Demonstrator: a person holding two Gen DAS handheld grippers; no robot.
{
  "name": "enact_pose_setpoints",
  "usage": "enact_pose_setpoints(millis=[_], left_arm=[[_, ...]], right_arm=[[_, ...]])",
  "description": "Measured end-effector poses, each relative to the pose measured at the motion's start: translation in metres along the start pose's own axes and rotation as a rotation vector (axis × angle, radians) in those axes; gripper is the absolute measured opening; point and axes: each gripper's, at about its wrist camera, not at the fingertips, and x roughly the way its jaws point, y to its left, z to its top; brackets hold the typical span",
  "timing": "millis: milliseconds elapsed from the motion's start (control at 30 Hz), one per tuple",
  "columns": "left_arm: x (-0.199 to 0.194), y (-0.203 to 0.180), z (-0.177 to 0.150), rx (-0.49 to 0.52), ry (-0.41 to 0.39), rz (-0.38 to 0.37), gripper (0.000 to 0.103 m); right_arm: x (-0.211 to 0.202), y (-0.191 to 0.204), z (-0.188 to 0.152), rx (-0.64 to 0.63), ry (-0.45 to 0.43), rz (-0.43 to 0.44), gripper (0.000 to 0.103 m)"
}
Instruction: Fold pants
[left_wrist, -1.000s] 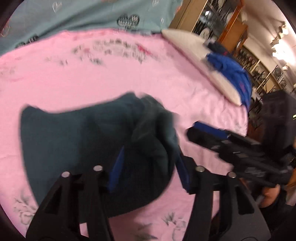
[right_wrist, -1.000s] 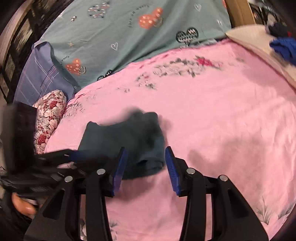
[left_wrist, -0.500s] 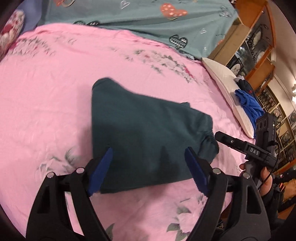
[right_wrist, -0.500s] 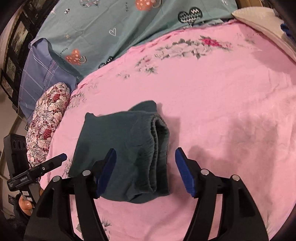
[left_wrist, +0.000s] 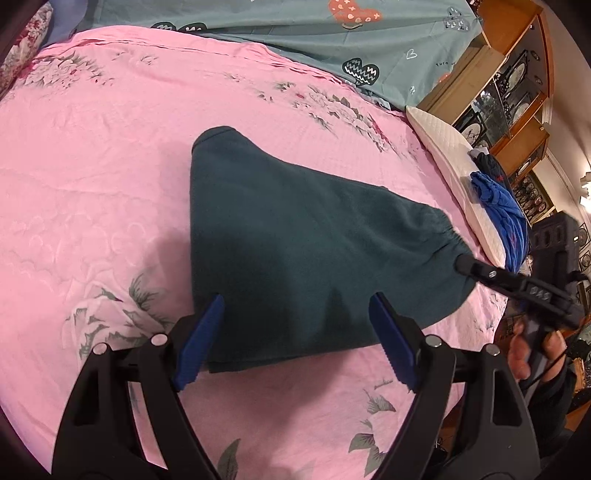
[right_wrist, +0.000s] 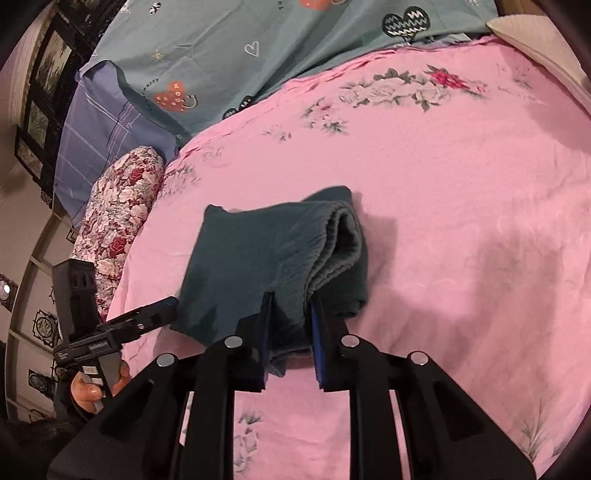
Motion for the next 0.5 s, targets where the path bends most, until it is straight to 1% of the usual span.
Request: enact_pose_setpoints(millis=[133, 233, 300, 367, 400, 433, 467, 500], left_arm=[[-0.015, 0.011, 0.000, -0.026, -0.035, 0.002, 0.082], [-0.026, 0.016, -0.003, -0.036, -0.057, 0.013, 0.083], [-0.035, 0.021, -0.005, -0.046, -0.071, 0.021, 0.083], [-0.047, 0.026, -0.007, -0.057, -0.097, 0.036, 0.084], [-0.052, 0.029, -0.007, -0.061, -0.109, 0.041, 0.086], [-0.058, 0.032, -0.007, -0.071, -0.124, 0.046, 0.086], [-0.063, 0.035, -0.008, -0.080, -0.136, 0.050, 0.087], [-0.066, 0.037, -0.009, -0.088, -0.144, 0.051, 0.087]], right_arm=[[-0.004, 0.040, 0.032, -0.067, 0.004, 0.058, 0.019], [0.000, 0.083, 0.063, -0.134, -0.007, 0.116, 0.019], [-0.006, 0.113, 0.082, -0.189, -0.039, 0.162, 0.019], [-0.026, 0.135, 0.093, -0.237, -0.103, 0.216, 0.019], [-0.038, 0.140, 0.096, -0.256, -0.141, 0.232, 0.019], [-0.045, 0.136, 0.097, -0.251, -0.165, 0.237, 0.019], [-0.046, 0.124, 0.096, -0.224, -0.167, 0.235, 0.019], [-0.040, 0.111, 0.095, -0.192, -0.151, 0.216, 0.019]])
